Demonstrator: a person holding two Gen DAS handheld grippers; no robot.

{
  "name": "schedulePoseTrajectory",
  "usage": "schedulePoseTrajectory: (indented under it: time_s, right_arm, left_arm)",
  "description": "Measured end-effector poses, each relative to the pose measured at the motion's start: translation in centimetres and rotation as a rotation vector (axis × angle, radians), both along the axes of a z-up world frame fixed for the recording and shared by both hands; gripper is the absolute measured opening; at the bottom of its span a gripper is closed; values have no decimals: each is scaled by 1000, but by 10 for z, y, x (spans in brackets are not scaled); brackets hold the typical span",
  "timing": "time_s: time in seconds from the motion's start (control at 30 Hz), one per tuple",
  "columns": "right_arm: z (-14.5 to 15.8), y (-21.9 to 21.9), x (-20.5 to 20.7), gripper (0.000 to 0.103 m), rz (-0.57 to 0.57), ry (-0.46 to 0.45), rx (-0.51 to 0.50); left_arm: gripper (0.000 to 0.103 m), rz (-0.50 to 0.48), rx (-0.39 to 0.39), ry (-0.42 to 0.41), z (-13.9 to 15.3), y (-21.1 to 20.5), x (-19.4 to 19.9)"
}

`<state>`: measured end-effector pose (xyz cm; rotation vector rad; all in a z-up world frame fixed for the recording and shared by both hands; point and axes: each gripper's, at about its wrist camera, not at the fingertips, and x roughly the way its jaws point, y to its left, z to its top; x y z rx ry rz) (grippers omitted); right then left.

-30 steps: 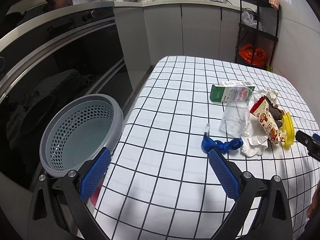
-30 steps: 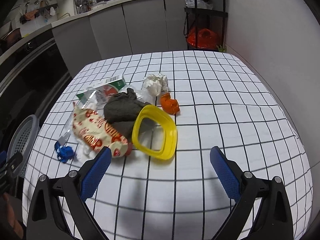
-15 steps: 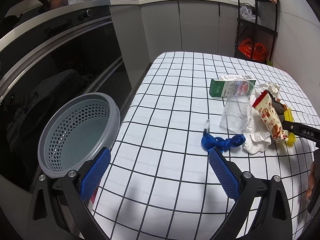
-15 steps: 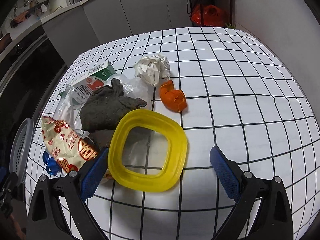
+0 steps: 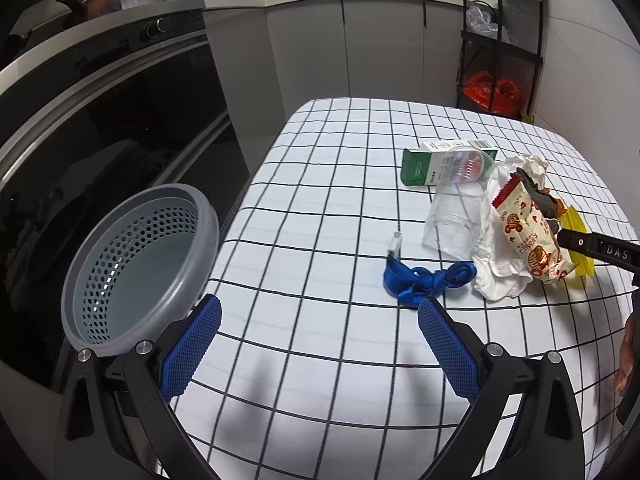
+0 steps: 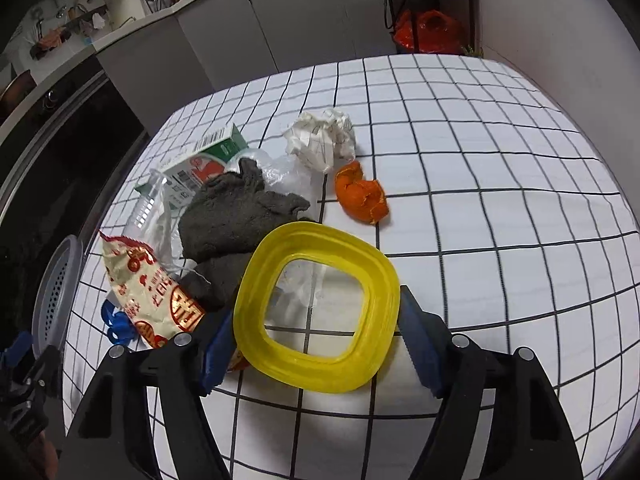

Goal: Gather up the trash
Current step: 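Grasp the yellow plastic lid with the right tool while the left tool grasps the blue lanyard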

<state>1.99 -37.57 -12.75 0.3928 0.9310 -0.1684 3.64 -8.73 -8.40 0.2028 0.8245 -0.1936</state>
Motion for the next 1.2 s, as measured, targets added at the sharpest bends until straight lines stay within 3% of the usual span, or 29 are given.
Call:
schedulePoseTrajectory:
  time_s: [0.4, 0.57, 0.93, 1.07, 1.17, 1.2]
  right_arm:
    - [46, 1, -25, 71, 9, -101, -27]
    - [55, 0, -32, 71, 6, -121, -21]
    - [61, -1, -36, 71, 13, -139, -16]
    - [61, 1, -36, 71, 18, -140, -17]
    - [60, 2, -35, 71, 19, -138, -15]
    - [60, 2, -35, 71, 20, -138, -16]
  left_arm:
    - [97, -74, -61, 75, -17, -30, 15]
    - [97, -52, -74, 109, -27, -42, 34]
    - [95, 17, -6, 112, -48, -51, 69]
    - [78, 16, 10, 127, -52, -52, 74]
    - [71, 13, -21, 152, -59, -49, 77]
    - [64, 4, -35, 157, -59, -49, 77]
